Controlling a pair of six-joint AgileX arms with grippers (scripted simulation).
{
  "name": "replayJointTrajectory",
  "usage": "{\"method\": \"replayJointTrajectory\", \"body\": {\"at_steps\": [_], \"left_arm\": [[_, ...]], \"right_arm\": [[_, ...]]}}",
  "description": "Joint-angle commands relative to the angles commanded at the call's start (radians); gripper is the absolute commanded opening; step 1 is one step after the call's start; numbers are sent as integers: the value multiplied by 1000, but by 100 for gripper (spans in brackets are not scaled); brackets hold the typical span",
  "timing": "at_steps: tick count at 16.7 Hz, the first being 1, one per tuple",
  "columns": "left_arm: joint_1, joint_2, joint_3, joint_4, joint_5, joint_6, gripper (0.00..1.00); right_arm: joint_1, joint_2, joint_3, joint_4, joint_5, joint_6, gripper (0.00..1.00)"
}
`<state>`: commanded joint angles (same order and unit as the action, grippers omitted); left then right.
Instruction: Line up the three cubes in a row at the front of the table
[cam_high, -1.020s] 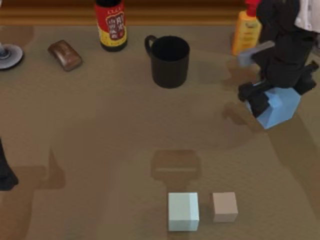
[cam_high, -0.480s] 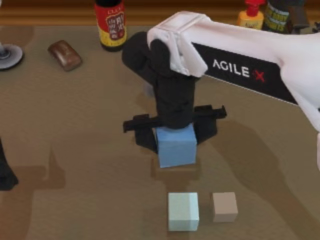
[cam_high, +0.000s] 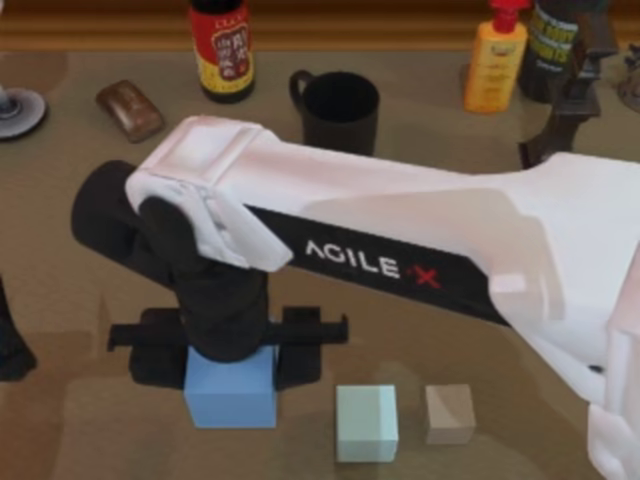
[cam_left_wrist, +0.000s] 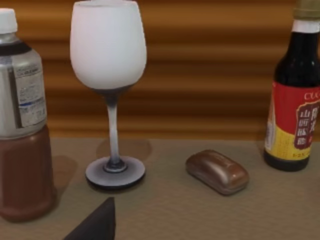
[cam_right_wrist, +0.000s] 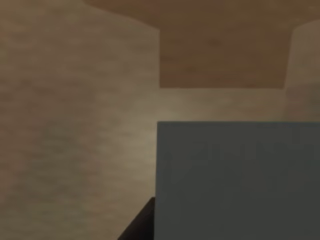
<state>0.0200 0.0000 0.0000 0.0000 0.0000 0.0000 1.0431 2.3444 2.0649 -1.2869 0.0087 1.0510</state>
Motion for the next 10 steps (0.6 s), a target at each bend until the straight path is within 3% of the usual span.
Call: {"method": "replayJointTrajectory", "body": {"at_steps": [6, 10], "left_arm": [[0, 0, 0, 0, 0, 0, 100], [0, 0, 0, 0, 0, 0, 100]], "right_arm": [[2, 0, -5, 5, -1, 7, 0], [8, 21, -87, 110, -1, 5, 0]]}}
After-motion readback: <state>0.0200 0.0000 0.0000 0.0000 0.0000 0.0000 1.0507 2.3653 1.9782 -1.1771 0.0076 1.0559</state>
